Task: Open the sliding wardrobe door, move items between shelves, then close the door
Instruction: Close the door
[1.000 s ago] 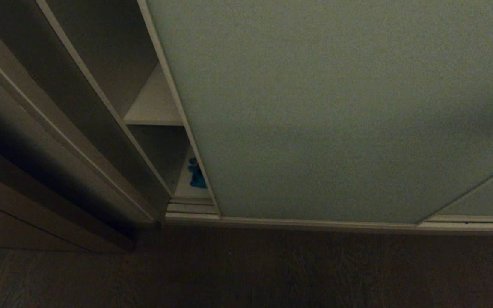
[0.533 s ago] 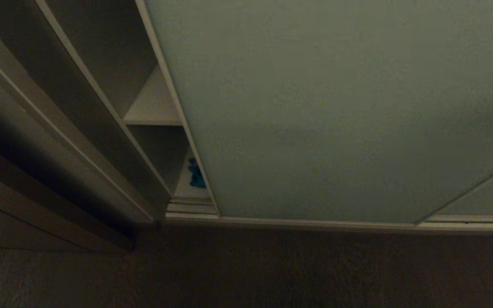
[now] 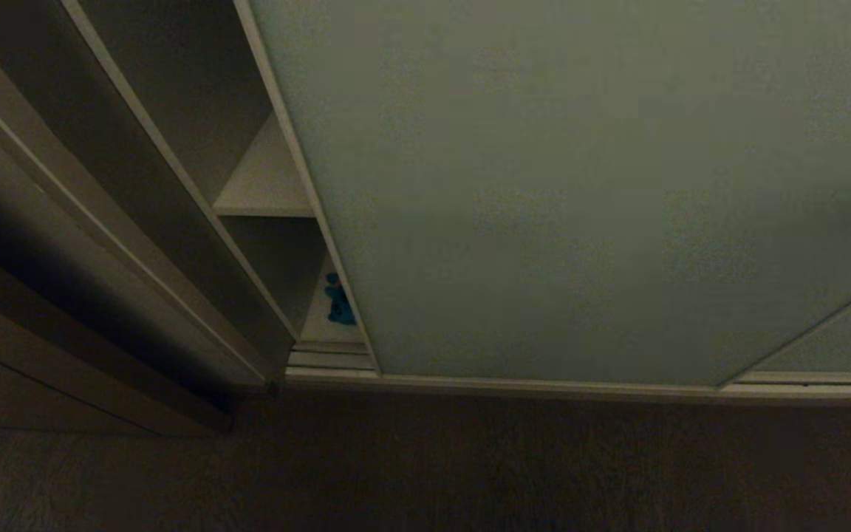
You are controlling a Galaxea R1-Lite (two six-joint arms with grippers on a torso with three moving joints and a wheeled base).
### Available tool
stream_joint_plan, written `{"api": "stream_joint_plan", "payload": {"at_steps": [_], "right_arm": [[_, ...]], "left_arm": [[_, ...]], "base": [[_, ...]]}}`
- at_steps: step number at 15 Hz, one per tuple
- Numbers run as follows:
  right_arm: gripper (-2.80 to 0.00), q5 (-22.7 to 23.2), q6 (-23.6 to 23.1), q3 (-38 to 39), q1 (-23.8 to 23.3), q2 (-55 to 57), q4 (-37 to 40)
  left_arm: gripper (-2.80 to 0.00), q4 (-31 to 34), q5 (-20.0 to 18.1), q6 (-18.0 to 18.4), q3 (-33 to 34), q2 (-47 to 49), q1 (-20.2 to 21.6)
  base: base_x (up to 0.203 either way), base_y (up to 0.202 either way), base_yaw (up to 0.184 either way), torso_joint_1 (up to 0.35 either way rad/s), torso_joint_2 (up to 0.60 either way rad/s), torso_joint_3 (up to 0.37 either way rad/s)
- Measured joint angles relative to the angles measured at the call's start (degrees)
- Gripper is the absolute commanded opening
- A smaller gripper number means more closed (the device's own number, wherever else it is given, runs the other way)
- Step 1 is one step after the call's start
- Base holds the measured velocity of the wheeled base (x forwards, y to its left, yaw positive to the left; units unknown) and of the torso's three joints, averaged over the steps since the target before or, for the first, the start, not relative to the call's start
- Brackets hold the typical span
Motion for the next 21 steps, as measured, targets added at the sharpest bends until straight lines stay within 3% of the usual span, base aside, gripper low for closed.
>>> {"api": "stream_joint_plan", "payload": {"at_steps": [9, 16, 21], "right_arm": [[-2.8, -0.34, 0.08, 1.94, 5.01, 2.33, -3.22], [-2.8, -3.19, 0.08, 3.35, 8.85, 1.88, -5.41], [-2.8, -2.72, -0.08, 8.31, 10.06, -1.54, -5.55]], "left_arm": [[-2.8, 0.0, -0.02, 0.0, 0.0, 0.0, 0.0], [-2.8, 0.0, 0.0, 0.0, 0.0, 0.0, 0.0], [-2.8, 0.0, -0.05, 0.0, 0.0, 0.0, -0.02]], "base": [[0.0, 0.0, 0.0, 0.0, 0.0, 0.0], [0.0, 0.0, 0.0, 0.0, 0.0, 0.0], [0.0, 0.0, 0.0, 0.0, 0.0, 0.0]]}}
